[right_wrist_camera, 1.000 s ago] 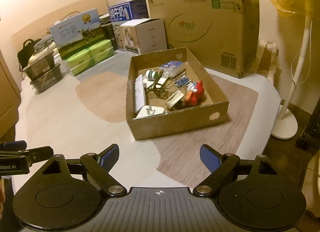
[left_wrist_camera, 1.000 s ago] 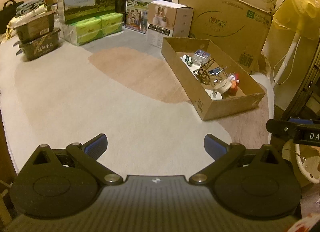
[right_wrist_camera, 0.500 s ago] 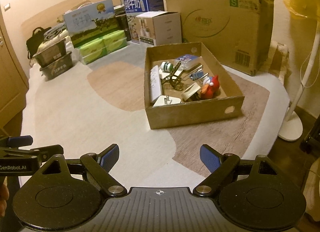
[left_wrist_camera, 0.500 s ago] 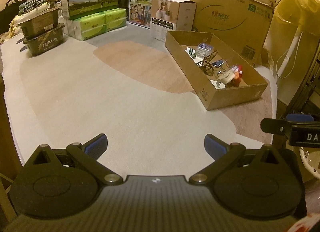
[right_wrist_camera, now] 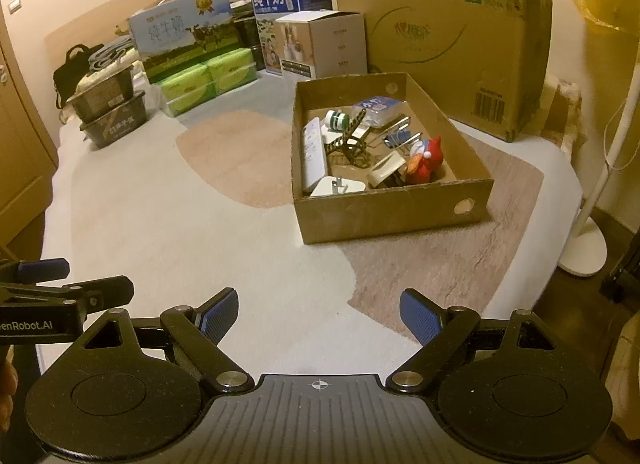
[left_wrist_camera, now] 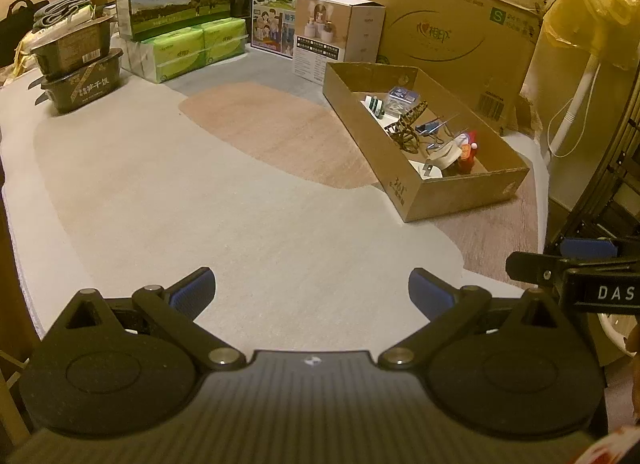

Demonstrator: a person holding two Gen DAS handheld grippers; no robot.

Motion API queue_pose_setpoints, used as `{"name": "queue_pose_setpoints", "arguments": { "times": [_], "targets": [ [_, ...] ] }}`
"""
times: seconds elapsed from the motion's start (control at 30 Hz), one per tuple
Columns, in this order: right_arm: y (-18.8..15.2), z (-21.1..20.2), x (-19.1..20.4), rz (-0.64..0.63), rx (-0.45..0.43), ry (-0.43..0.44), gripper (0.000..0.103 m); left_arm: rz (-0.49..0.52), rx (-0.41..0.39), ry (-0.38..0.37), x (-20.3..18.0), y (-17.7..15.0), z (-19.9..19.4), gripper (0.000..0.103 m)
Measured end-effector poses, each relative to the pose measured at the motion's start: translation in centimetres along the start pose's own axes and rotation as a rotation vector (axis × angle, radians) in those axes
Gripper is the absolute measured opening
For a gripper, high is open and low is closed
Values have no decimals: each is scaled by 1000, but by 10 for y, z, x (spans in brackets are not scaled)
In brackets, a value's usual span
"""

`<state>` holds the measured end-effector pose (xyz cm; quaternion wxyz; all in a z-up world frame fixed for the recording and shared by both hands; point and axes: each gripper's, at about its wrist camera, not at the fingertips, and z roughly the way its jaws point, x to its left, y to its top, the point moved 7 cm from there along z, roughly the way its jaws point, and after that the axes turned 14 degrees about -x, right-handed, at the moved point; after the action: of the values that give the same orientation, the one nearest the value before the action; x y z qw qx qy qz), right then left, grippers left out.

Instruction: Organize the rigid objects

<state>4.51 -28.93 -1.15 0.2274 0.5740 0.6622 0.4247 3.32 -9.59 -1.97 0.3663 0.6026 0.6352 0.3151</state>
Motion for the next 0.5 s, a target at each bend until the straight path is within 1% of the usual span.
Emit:
{"name": "queue_pose_setpoints", "arguments": {
  "times": [0.5],
  "targets": [
    [0, 0, -1, 8, 0, -1, 87, -3, 8, 2, -1, -3, 4, 102]
  ]
}}
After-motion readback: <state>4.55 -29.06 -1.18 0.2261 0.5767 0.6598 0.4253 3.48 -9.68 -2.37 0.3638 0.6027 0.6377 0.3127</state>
